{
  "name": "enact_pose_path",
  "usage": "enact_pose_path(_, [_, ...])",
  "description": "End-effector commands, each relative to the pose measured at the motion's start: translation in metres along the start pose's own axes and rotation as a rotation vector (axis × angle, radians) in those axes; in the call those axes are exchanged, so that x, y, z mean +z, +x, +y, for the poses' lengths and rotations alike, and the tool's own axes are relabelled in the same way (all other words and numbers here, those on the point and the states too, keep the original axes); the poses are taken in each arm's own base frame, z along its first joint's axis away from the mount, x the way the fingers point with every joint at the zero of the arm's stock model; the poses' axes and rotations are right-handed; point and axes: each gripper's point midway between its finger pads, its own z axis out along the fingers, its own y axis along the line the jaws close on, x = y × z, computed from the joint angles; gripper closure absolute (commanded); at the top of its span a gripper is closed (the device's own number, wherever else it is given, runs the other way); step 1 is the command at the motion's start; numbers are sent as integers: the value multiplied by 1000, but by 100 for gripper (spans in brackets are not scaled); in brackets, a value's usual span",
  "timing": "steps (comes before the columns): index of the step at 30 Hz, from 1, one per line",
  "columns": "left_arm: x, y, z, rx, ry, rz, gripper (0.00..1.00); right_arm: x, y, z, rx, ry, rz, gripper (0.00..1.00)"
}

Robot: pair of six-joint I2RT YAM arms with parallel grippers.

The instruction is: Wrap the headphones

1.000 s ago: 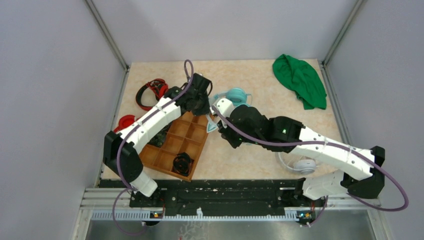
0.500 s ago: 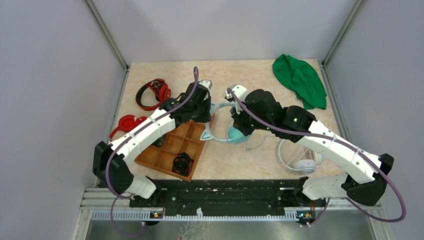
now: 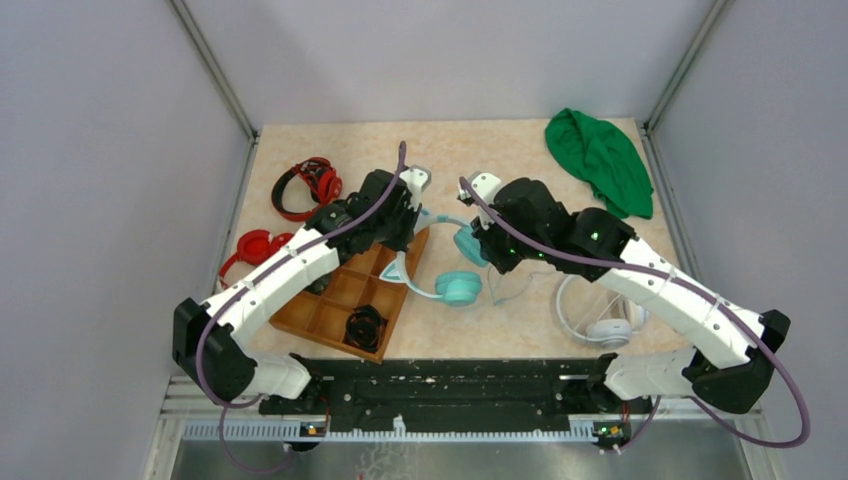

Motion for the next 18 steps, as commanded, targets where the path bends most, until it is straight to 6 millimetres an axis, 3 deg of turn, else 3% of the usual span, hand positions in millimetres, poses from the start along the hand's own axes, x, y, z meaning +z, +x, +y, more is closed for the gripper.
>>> enact_pose_path(1, [-14, -21, -19, 66, 113, -89, 100, -3, -13, -10, 14, 38, -29, 100])
enact_pose_path(13, [-15, -7, -36, 121, 221, -52, 100, 8, -7, -33, 79, 96, 1, 100])
enact_pose_path(18, [-15, -1, -44, 143, 246, -39, 100, 18, -5, -34, 95, 93, 19, 100])
